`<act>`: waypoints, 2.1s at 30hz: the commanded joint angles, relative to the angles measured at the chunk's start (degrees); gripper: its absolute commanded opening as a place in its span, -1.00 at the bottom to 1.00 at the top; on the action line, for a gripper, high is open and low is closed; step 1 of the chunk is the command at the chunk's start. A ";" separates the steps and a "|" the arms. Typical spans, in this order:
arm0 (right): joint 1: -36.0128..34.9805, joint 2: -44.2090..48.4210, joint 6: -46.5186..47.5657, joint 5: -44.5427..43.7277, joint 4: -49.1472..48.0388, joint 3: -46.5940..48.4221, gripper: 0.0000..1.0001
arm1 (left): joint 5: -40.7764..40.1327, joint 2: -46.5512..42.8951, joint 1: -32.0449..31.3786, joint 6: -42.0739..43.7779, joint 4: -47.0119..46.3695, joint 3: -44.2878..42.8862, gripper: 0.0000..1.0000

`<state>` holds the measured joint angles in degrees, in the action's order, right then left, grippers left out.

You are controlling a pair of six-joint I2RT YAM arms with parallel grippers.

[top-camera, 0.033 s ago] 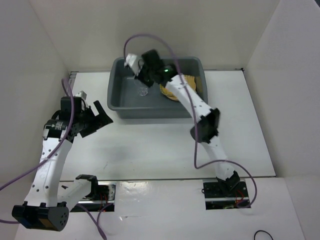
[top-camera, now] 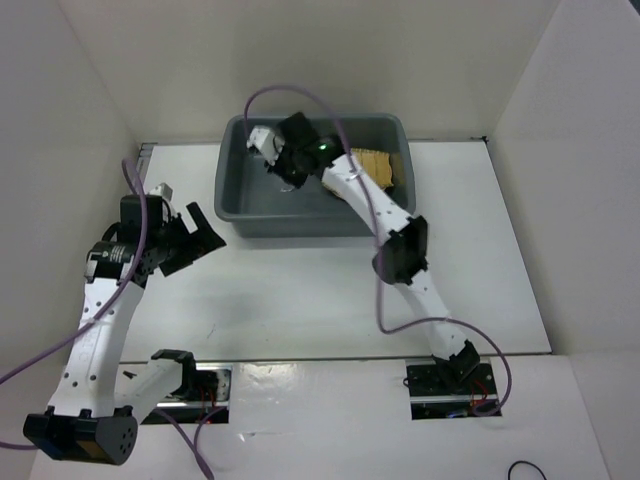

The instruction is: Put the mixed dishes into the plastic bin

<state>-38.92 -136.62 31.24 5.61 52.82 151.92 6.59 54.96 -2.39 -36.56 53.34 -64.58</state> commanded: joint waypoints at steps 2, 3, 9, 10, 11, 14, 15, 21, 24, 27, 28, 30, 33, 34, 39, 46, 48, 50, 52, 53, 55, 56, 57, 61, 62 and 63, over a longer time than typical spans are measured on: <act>-1.60 -7.86 3.91 2.47 10.82 12.09 -1.00 | 0.88 -3.19 0.20 -2.29 -1.40 1.65 1.00; -1.60 -10.31 3.13 3.09 13.34 18.61 -1.00 | 0.88 -3.19 0.20 -2.29 -1.40 2.17 1.00; -2.12 -19.83 4.09 3.36 16.62 25.46 -1.00 | -0.44 -2.05 0.72 -1.24 -0.87 2.78 1.00; -2.13 -19.83 4.09 3.36 16.62 25.97 -1.00 | -0.44 -2.05 0.72 -1.24 -1.39 2.79 1.00; -2.13 -21.57 4.09 3.36 16.62 26.76 -1.00 | -0.44 -1.53 0.72 -1.24 -1.40 3.31 1.00; -2.13 -22.72 4.09 3.97 16.62 27.47 -1.00 | 0.08 0.22 0.72 -0.71 -2.01 3.32 1.00; -2.13 -22.73 4.09 3.97 17.31 27.47 -1.00 | 0.09 0.24 0.72 -0.71 -2.62 3.32 1.00; -2.13 -23.34 4.61 3.89 15.92 27.47 -0.60 | 0.09 3.75 0.72 0.52 -4.29 2.79 1.00; -2.13 -23.34 5.23 3.27 15.39 27.47 -0.28 | 0.61 4.37 1.25 0.52 -4.91 2.79 1.00; -1.61 -22.65 4.71 2.74 13.89 27.47 0.22 | 0.62 4.37 1.25 0.52 -4.91 2.79 1.00; -1.60 -21.51 4.01 2.74 13.02 27.47 0.34 | 0.62 4.37 1.25 0.52 -4.91 2.79 1.00; -1.60 -19.05 2.43 2.05 10.56 27.47 0.66 | 0.00 4.37 1.25 0.52 -4.91 2.09 1.00; 0.93 -9.75 -6.08 0.73 4.42 27.47 0.98 | -1.49 4.37 1.25 1.05 -4.91 -0.02 1.00; 1.90 -3.98 -11.68 0.03 2.92 27.47 0.98 | -2.01 4.37 1.25 1.66 -4.91 -0.63 1.00; 5.77 11.26 -19.13 -25.50 1.48 27.47 0.98 | -1.32 -2.02 1.78 4.64 -11.30 -2.31 1.00; 24.29 28.12 -19.48 -16.50 20.85 4.95 0.98 | -2.26 -21.36 1.78 3.70 -28.19 9.11 1.00; 37.12 34.18 -17.28 -5.39 21.80 -5.07 0.98 | -6.21 -25.76 1.78 3.16 -27.60 9.64 1.00; 44.06 39.03 -13.78 2.55 20.58 -19.98 0.98 | -6.77 -25.78 1.78 4.11 -24.88 7.55 1.00; 44.72 47.20 -11.83 3.62 17.00 -30.92 0.98 | -5.10 -23.68 1.78 6.75 -22.42 3.68 1.00; 44.72 50.71 -10.25 4.14 14.62 -42.81 0.98 | -5.10 -21.67 1.78 7.28 -19.53 2.62 1.00; 44.72 62.92 -8.49 5.90 10.22 -53.34 0.98 | -5.10 -20.34 1.78 7.98 -17.14 0.95 1.00; 44.72 66.36 -8.48 6.43 7.16 -60.09 0.98 | -5.10 -20.33 1.78 7.99 -15.39 0.33 1.00; 43.32 70.13 -8.48 6.43 7.12 -61.81 0.98 | -5.10 -20.33 1.78 7.99 -14.68 -0.28 1.00; 41.82 72.01 -9.97 5.74 11.08 -66.30 0.98 | -4.49 -20.94 1.78 7.12 -12.83 -0.29 1.00; 41.82 72.02 -10.50 5.73 11.08 -66.31 0.98 | -3.70 -20.95 1.78 6.59 -12.82 0.32 1.00; 41.82 72.63 -11.46 5.73 11.08 -66.31 0.98 | -3.69 -20.95 1.78 5.80 -12.22 0.85 1.00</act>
